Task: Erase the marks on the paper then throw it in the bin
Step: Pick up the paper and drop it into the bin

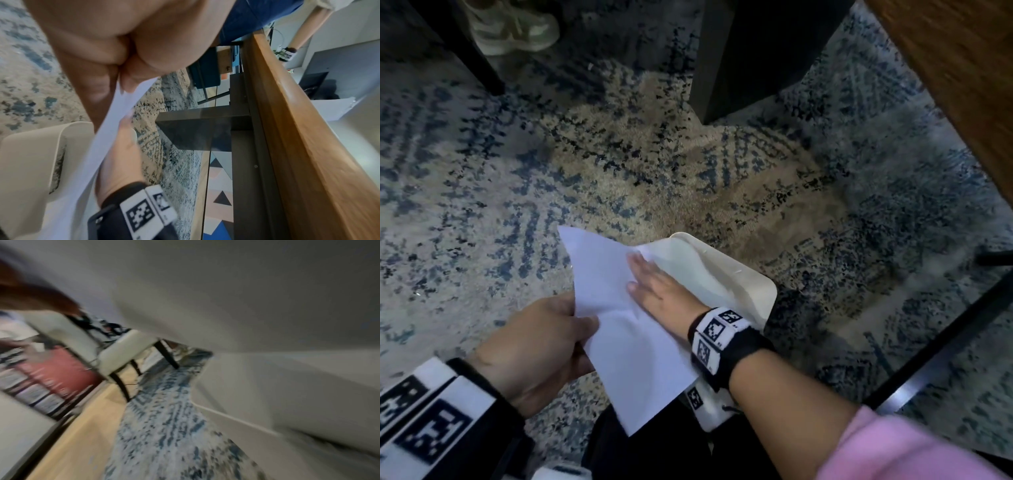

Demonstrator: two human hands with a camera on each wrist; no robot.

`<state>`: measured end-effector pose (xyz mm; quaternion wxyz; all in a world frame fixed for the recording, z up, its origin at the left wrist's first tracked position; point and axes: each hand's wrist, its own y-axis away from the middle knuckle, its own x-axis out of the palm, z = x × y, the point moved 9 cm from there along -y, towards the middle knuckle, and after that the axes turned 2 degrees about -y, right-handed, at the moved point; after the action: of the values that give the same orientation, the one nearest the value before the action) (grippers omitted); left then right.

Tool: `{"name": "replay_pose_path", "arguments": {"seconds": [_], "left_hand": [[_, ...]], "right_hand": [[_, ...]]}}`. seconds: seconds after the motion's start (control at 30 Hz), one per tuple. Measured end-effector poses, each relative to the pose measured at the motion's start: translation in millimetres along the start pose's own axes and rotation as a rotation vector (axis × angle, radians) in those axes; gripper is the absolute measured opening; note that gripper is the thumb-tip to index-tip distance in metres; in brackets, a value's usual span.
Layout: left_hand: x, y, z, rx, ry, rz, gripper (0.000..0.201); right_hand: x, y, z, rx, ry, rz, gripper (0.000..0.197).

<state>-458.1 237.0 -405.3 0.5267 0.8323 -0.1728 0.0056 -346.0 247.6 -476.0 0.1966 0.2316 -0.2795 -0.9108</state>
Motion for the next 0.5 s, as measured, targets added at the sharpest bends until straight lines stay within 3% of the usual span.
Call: {"name": "replay_pose_path", "arguments": {"seconds": [0.17, 0.23, 0.3, 0.37, 0.43, 0.5], "left_hand": [[-14, 1, 2, 0.008, 0.003, 0.028, 0.033], [-17, -1, 4, 0.001, 0.005, 0.004, 0.033], [-18, -5, 6, -0.006, 0.003, -0.02, 0.032], [-14, -5, 2, -0.001, 0.015, 0.004, 0.031], [-16, -6, -1, 0.005, 0.026, 0.006, 0.031], [-20, -5, -3, 0.005, 0.029, 0.013, 0.032]], "right_hand": [[-28, 28, -110, 0.625, 0.025, -0.024, 0.053], [-40, 34, -110, 0.582, 0.058, -0.124, 0.061], [-37, 30, -78, 0.314, 0.043, -0.217, 0.066], [-14, 31, -54, 0.115, -0.017, -0.146, 0.064], [5, 37, -63, 0.143, -0.04, -0.008, 0.06], [4, 47, -95, 0.312, -0.003, 0.072, 0.057]]}}
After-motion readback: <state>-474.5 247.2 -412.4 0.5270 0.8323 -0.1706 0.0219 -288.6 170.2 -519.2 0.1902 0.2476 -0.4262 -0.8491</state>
